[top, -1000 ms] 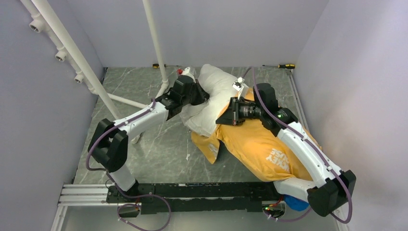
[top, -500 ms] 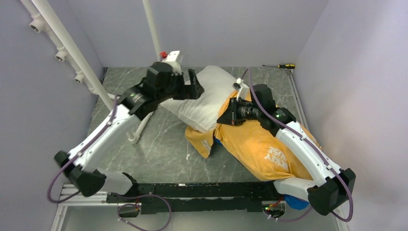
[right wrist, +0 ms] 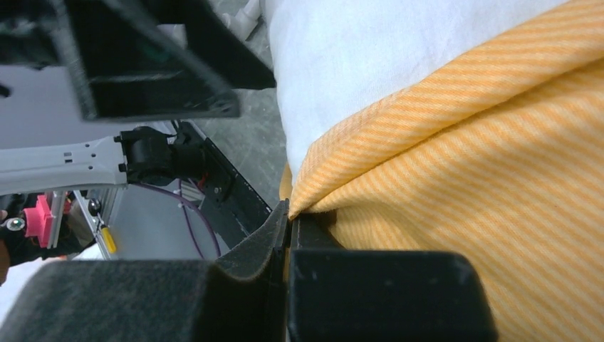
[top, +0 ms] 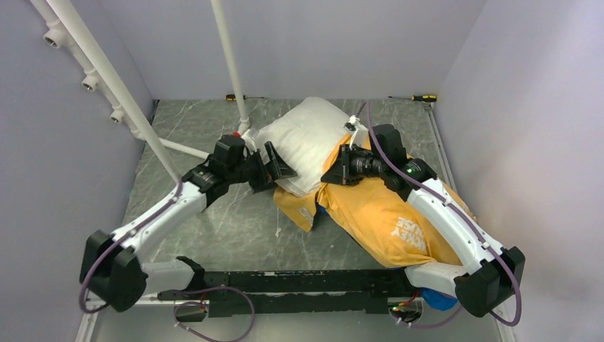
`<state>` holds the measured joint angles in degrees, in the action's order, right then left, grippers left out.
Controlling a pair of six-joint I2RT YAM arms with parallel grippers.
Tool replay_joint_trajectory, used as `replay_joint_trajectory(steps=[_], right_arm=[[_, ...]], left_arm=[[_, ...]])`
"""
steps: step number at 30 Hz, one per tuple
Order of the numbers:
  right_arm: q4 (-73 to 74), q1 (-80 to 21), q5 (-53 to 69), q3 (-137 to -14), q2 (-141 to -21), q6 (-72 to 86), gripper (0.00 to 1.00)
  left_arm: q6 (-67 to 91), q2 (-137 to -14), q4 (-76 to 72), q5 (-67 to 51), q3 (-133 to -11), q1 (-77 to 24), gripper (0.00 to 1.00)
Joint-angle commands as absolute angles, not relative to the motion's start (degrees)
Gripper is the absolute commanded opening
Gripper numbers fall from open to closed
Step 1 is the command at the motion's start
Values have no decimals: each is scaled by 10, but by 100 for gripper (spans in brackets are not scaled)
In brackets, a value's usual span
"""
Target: Put the pillow into the pillowcase
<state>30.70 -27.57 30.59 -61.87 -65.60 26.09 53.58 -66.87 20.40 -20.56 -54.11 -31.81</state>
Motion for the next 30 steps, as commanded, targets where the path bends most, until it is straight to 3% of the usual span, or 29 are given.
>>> replay_joint_trajectory(steps=[1,3,4,5,10,20,24,30], right_arm=[[244,-275,317,-646,-655,265,0],[245,-275,326,-651,-658,267,0],[243,-275,334,-652,-662,268,0],[243,-275,343,-657,-667,270,0],[195,-275,399,-680,-673,316,0],[30,-280,500,-753,-748,427,0],[-16,-284,522,-806,-781,458,0],[99,-284,496,-939,-860,379,0]], left_arm=[[604,-739,-44,-296,-523,-308,98],[609,-779,-95,-311,-527,-308,92],[612,-797,-128,-326,-532,-309,83],[616,-822,-159,-341,-539,-311,63],[585,-862,-164,-383,-593,-352,2],[585,-847,-235,-338,-585,-458,0],[592,-865,-353,-326,-554,-486,0],[513,-873,-423,-304,-570,-552,0]])
